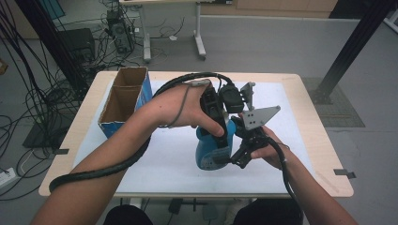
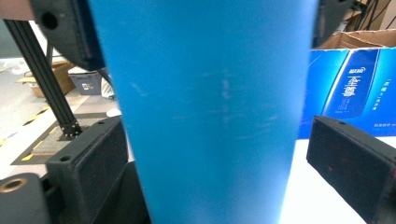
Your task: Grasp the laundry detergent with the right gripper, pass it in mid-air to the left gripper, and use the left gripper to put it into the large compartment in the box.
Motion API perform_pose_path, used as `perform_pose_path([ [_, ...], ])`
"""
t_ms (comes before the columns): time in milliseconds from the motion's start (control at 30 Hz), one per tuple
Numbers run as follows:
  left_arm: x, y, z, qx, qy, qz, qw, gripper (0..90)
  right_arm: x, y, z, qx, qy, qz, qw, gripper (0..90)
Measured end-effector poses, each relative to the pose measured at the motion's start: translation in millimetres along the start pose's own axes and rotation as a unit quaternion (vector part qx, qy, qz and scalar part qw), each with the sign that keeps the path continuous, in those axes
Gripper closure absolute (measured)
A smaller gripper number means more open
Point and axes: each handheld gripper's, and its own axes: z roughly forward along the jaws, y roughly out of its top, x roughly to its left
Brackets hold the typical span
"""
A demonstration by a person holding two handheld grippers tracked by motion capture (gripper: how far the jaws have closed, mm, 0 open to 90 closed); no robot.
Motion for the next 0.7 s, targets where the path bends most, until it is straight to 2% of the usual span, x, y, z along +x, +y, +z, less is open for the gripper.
perform_pose_path([
  [133, 0.4, 0.8, -2.0, -0.004, 0.005, -0.005, 1.0000, 37.6, 1.3, 3.3, -2.2, 0.009, -0.002, -0.011, 0.9999, 1.9],
  [333, 1.1, 1.8, -4.0, -0.005, 0.007, -0.013, 0.9999, 37.6, 1.4, 8.6, -6.4, 0.020, -0.006, -0.008, 0.9998, 1.9],
  [467, 1.7, 1.0, -4.3, -0.005, 0.011, -0.018, 0.9998, 37.6, 1.5, 9.8, -7.8, 0.034, -0.012, -0.003, 0.9993, 1.9],
  [700, 4.0, -3.9, -5.6, -0.003, 0.012, -0.038, 0.9992, 37.6, 1.7, 11.4, -11.5, 0.073, -0.022, 0.002, 0.9971, 2.0],
])
